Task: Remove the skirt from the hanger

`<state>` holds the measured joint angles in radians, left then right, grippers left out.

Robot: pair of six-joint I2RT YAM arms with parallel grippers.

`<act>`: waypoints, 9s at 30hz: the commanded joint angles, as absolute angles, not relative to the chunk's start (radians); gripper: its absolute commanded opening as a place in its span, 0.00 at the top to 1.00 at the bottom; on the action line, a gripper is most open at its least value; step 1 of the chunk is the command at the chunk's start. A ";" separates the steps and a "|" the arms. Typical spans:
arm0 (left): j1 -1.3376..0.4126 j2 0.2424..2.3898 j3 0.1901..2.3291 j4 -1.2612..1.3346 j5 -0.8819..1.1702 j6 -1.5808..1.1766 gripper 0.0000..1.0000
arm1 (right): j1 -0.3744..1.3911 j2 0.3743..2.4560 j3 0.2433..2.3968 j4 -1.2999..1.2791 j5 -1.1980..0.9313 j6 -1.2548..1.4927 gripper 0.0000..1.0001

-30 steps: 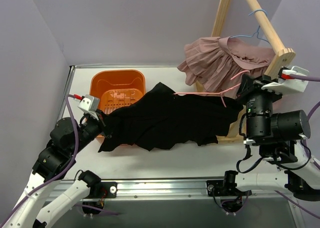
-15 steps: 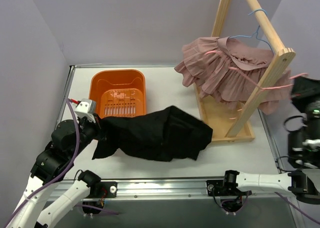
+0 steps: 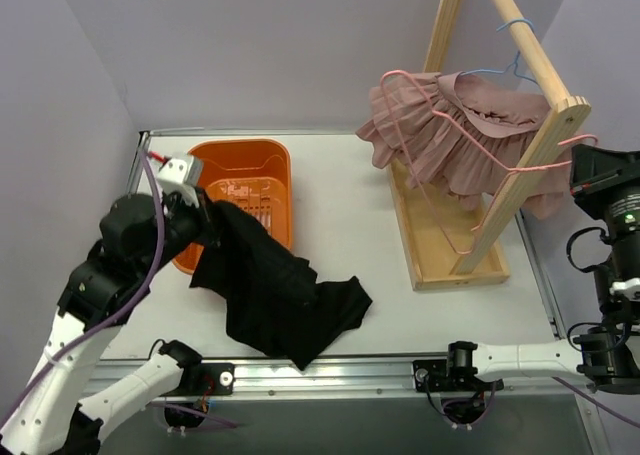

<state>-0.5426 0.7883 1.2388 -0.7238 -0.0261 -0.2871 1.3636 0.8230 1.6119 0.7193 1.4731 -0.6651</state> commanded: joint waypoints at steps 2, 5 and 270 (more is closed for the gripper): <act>-0.517 1.061 1.689 -0.630 0.145 -0.181 0.98 | 1.384 0.833 1.628 0.594 1.508 -0.540 1.00; -0.447 1.296 2.069 -0.784 0.199 -0.144 0.98 | 1.385 0.822 1.629 0.502 1.517 -0.485 1.00; -0.877 2.256 2.809 -0.467 0.825 -0.225 0.98 | 1.670 1.054 0.733 -0.464 1.008 1.135 1.00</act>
